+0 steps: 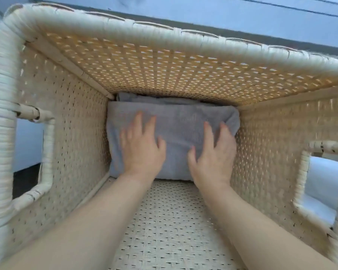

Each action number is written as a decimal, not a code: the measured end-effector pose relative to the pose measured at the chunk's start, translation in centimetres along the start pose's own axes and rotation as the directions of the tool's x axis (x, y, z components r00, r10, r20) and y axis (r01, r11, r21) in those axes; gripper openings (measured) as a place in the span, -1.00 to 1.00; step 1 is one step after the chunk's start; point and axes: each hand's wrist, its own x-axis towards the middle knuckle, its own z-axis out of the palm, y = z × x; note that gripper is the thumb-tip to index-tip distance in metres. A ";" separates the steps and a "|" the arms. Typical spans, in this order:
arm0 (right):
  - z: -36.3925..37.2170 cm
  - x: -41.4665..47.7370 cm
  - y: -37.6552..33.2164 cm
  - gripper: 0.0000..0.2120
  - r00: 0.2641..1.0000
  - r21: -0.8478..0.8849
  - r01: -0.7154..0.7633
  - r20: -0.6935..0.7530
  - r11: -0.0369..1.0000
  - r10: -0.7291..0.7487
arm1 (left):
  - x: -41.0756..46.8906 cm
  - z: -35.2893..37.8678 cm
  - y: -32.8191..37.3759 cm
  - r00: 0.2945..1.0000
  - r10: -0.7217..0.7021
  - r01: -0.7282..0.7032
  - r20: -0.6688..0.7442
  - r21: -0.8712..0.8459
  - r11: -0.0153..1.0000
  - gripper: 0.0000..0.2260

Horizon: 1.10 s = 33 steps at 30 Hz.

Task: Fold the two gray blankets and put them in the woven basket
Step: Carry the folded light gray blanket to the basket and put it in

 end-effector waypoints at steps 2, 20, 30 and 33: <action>1.1 1.5 0.7 -0.42 0.989 -0.054 0.117 0.097 0.992 -0.111 | 1.5 1.4 -0.1 0.988 0.081 -0.098 0.128 0.138 0.986 -0.49; 11.1 6.8 6.7 -0.29 0.948 -0.095 0.115 0.309 0.989 -0.081 | 8.9 7.6 -7.1 0.968 0.243 -0.250 0.068 0.124 0.960 -0.38; 12.8 6.7 6.7 -0.32 0.964 -0.187 0.146 0.246 0.971 -0.098 | 9.5 10.0 -8.6 0.934 0.346 -0.328 -0.091 0.170 0.929 -0.46; 11.0 6.6 5.8 -0.31 0.916 -0.232 0.140 0.400 0.963 -0.037 | 9.1 7.7 -7.8 0.960 0.265 -0.274 0.086 0.127 0.953 -0.44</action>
